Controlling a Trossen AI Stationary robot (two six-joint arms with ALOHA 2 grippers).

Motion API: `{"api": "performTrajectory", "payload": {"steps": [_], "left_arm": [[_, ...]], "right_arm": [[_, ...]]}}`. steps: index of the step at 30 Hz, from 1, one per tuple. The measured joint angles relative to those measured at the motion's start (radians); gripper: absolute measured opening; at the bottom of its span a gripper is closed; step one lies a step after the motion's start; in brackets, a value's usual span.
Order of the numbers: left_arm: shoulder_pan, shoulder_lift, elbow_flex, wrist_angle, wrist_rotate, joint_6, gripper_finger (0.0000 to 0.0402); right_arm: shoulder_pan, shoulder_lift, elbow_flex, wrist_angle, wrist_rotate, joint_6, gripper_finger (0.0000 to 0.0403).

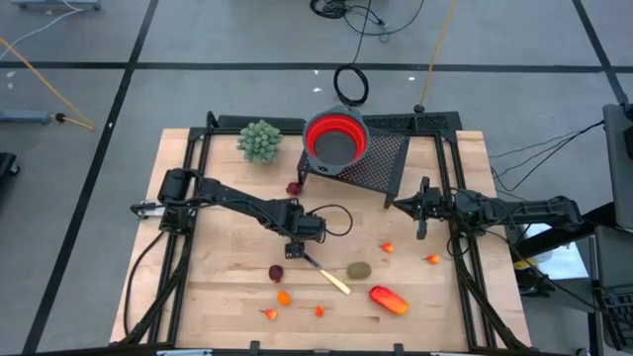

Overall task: Pick & Place Fruit
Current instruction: Put the brown kiwi into the red strainer bowl on the shelf

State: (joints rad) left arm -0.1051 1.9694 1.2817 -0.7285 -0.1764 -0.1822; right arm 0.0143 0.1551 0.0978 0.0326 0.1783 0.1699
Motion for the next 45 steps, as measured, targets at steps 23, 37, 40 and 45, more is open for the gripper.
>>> {"api": "performTrajectory", "payload": {"steps": [23, 37, 40, 45], "left_arm": [[0.004, -0.037, -0.009, -0.084, -0.074, 0.016, 0.0188], [0.005, -0.362, 0.064, -0.236, -0.084, -0.226, 0.0212], [0.002, -0.449, 0.065, -0.189, -0.087, -0.264, 0.0212], [-0.018, -0.558, 0.065, -0.020, -0.086, -0.226, 0.0213]], "right_arm": [[0.000, 0.000, 0.000, 0.000, 0.000, 0.001, 0.0000], [0.000, 0.000, 0.000, 0.000, 0.000, 0.001, 0.0000], [0.000, 0.000, 0.000, 0.000, 0.000, 0.001, 0.0000], [0.000, 0.000, 0.000, 0.001, 0.002, -0.005, 0.0000]]}}
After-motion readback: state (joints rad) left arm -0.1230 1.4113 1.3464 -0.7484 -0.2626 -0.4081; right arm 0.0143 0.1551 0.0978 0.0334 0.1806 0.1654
